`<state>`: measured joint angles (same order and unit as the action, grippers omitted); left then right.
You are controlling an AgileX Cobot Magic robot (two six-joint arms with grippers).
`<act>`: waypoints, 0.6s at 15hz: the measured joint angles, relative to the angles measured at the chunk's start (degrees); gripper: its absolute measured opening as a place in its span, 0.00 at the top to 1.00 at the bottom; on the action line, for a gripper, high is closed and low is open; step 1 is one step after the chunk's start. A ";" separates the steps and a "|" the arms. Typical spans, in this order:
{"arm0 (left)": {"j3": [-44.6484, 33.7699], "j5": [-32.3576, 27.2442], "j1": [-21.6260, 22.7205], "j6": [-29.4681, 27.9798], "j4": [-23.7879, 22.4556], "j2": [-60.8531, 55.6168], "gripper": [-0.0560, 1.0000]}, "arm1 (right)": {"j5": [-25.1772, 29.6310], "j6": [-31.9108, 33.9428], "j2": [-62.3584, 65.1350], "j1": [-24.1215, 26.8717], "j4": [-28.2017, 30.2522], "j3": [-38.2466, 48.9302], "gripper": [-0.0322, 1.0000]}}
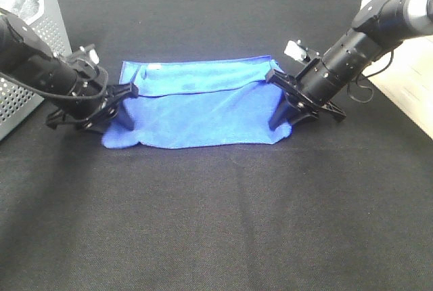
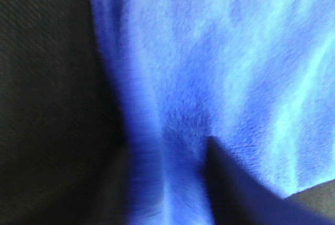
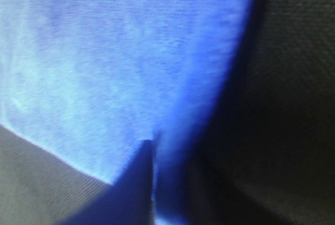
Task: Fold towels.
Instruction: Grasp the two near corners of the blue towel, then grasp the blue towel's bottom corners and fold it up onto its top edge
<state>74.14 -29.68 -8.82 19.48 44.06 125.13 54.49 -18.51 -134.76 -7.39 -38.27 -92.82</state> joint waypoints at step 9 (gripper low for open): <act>-10.14 -9.28 0.17 -4.53 -7.85 -9.63 0.94 | -1.95 2.29 11.52 -0.06 2.35 16.27 0.97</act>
<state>64.00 -38.96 -8.65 14.95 36.21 115.51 52.54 -16.21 -123.24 -7.45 -35.92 -76.55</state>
